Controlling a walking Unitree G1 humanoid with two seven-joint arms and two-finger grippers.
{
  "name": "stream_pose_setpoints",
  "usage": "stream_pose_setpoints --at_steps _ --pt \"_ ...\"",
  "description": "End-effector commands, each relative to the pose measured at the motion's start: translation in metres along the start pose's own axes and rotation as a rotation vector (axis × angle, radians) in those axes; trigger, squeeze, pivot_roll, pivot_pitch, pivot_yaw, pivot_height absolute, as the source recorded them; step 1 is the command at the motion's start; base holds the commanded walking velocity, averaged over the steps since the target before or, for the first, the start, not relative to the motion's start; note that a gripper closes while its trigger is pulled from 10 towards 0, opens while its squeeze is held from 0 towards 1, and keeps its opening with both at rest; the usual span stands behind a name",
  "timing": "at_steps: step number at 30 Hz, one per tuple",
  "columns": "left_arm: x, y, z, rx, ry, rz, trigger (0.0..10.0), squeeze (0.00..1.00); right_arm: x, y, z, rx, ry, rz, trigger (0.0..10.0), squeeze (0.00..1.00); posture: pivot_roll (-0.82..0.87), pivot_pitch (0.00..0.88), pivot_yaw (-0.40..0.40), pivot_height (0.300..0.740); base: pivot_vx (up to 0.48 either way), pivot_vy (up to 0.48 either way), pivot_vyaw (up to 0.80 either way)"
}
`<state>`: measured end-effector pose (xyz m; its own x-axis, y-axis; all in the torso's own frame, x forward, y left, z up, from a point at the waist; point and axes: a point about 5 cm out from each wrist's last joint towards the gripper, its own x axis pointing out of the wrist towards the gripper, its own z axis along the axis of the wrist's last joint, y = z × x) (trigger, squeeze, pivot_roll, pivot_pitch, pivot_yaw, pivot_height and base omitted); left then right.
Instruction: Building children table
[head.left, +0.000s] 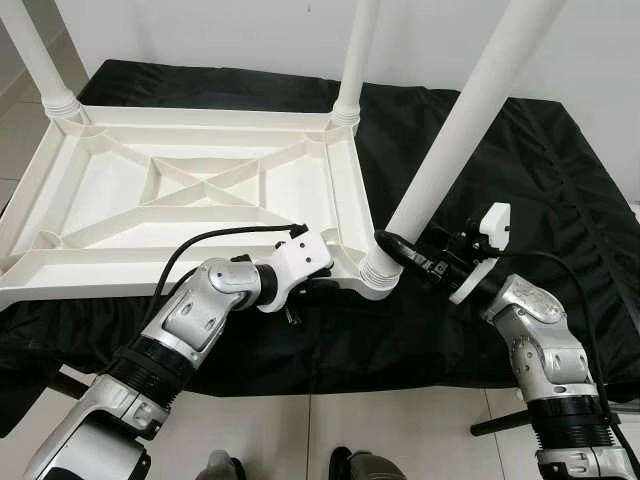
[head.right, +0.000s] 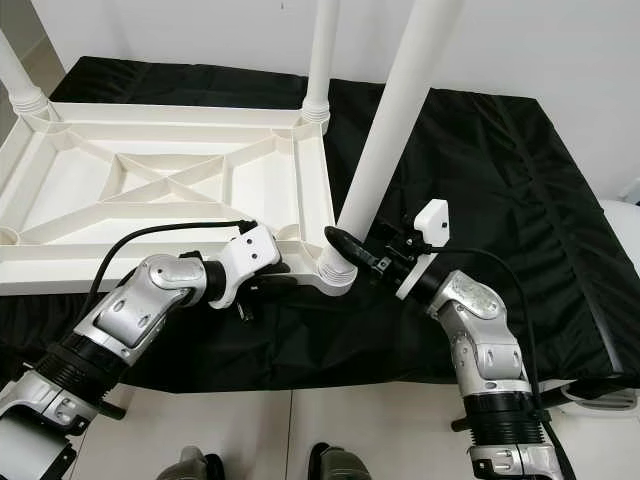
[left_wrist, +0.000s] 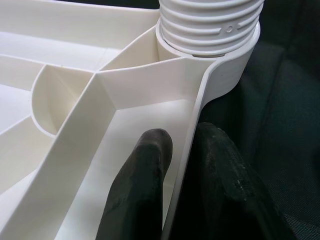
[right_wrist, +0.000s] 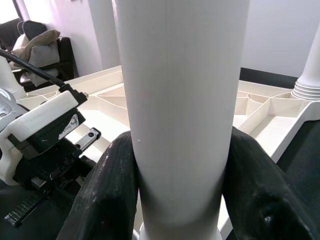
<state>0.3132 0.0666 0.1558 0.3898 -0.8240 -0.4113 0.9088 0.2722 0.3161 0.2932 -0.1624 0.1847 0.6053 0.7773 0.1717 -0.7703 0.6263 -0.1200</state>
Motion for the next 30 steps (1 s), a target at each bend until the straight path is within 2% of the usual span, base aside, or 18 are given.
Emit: stream_pose_setpoints --at_steps 1,13,30 --pt "0.005 -0.009 -0.001 0.011 0.014 -0.085 10.0 0.0 -0.002 0.012 -0.031 0.097 0.119 0.008 10.0 0.0 -0.07 0.153 -0.035 0.74 0.0 0.0 0.0" --pt "0.004 -0.009 -0.001 0.012 0.013 -0.077 10.0 0.0 0.0 0.016 -0.033 0.1 0.114 -0.012 10.0 0.0 -0.07 0.148 -0.04 0.74 0.0 0.0 0.0" --pt "0.005 -0.009 0.0 0.012 0.01 -0.076 10.0 0.0 -0.002 0.023 -0.034 0.109 0.089 -0.103 10.0 0.0 -0.07 0.155 -0.041 0.74 0.0 0.0 0.0"
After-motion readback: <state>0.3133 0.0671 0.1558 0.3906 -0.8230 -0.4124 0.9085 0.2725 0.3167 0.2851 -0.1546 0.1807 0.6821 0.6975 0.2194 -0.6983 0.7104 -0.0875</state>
